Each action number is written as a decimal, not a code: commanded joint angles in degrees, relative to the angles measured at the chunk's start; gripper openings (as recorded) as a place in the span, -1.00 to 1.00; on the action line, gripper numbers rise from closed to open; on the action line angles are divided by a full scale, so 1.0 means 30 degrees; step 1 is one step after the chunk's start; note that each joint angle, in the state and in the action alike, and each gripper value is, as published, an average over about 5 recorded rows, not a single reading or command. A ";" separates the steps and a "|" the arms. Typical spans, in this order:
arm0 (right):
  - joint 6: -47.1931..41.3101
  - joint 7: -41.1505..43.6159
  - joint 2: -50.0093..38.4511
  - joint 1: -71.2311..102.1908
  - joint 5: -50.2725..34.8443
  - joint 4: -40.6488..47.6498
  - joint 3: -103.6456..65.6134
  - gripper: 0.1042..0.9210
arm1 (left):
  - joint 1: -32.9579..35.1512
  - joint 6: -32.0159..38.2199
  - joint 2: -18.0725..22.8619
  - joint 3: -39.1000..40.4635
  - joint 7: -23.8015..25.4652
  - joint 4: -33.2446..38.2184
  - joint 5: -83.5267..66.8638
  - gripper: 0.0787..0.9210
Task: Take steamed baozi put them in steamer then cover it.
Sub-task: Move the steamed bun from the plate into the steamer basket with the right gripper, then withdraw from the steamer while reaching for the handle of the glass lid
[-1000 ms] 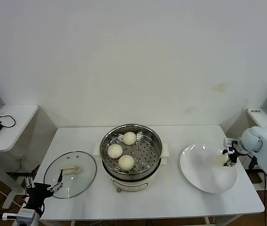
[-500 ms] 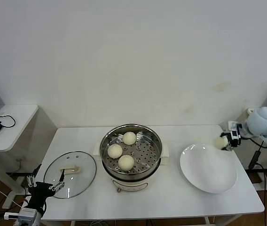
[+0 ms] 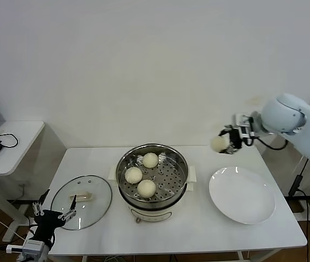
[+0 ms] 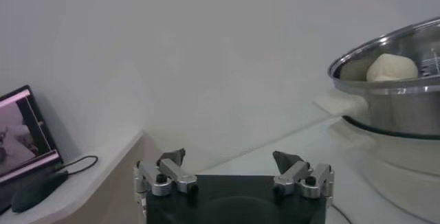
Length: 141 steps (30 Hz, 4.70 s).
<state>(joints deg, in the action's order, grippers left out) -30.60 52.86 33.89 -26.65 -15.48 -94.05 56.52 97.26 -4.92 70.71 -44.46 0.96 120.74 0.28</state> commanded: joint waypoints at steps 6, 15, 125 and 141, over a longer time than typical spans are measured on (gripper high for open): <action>-0.3702 -0.4874 0.5746 -0.2048 -0.6964 -0.0472 0.3689 0.32 | -0.0026 0.0107 0.0101 -0.0027 -0.0033 -0.0290 0.0111 0.77; -0.3748 -0.5690 0.6734 0.0312 -0.6263 0.0655 0.3668 0.32 | 0.0015 0.0110 -0.0032 -0.0359 -0.0029 -0.0320 0.0037 0.77; 1.2933 -1.3830 1.6473 4.1148 0.0425 -0.9245 -3.7369 0.76 | -0.5805 0.4265 -0.2208 0.3433 -0.2946 -0.9658 2.5004 0.77; 1.3052 -1.3672 1.6896 4.1964 0.0836 -0.9678 -3.7172 0.76 | -0.7642 0.4204 -0.2396 0.3950 -0.2589 -1.1287 2.3833 0.77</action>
<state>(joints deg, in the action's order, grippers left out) 8.47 11.74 84.05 98.20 -13.50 -122.66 -54.93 78.05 7.63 63.75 -33.42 -7.02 90.42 72.36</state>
